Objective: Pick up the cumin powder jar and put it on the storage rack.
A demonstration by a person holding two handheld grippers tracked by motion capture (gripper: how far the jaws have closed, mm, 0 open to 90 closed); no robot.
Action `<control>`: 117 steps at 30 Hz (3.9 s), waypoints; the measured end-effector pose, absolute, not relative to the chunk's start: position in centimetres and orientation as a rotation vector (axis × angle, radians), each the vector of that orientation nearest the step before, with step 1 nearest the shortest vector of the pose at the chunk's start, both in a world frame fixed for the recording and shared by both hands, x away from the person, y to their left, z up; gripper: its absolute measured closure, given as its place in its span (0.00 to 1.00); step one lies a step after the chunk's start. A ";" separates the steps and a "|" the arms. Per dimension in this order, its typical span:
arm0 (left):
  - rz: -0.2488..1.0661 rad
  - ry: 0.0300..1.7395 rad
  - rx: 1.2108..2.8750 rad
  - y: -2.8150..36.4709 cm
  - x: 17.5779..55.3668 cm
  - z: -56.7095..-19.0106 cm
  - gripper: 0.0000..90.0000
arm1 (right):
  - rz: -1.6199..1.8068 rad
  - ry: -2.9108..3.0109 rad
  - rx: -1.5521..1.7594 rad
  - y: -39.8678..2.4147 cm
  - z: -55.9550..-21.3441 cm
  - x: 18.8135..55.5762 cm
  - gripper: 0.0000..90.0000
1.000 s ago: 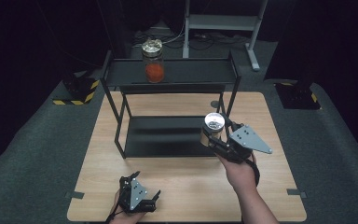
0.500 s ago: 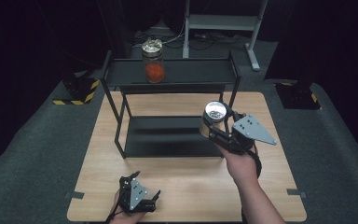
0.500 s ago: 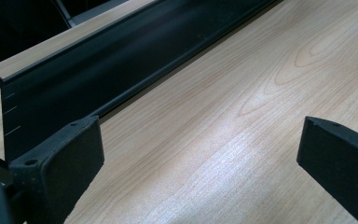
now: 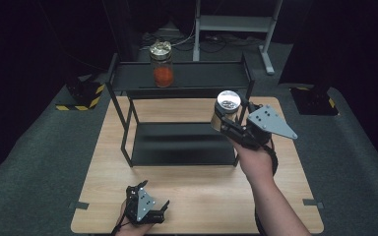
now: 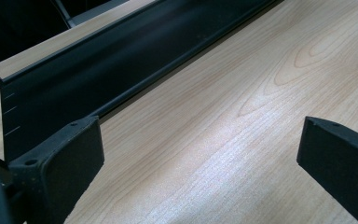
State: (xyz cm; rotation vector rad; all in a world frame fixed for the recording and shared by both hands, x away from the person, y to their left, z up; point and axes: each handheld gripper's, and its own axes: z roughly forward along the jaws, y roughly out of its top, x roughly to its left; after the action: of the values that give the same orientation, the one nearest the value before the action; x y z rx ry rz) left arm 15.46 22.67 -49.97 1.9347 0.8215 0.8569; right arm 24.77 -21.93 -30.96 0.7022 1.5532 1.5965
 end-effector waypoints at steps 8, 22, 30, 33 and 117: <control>0.856 0.823 1.931 22.7 15.4 -50.0 0.01 | 1.607 1.516 0.698 -21.6 -29.5 25.1 0.38; 0.853 0.818 1.928 22.8 15.4 -50.0 0.01 | 1.606 1.476 0.715 -20.5 -27.8 26.8 0.38; 0.855 0.816 1.921 22.9 15.4 -50.1 0.01 | 1.615 1.476 0.724 -19.7 -26.8 28.1 0.38; 0.854 0.815 1.919 23.0 15.4 -50.1 0.01 | 1.606 1.481 0.725 -19.2 -26.3 28.6 0.38; 0.833 0.789 1.914 23.5 15.4 -50.2 0.01 | 1.549 1.479 0.809 -15.2 -26.1 36.3 0.37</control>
State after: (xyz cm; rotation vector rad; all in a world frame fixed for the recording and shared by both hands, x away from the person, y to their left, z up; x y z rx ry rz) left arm 15.37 23.47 -50.23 1.9144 0.7894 0.8328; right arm 36.28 -15.15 -26.11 0.8091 1.4786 1.5493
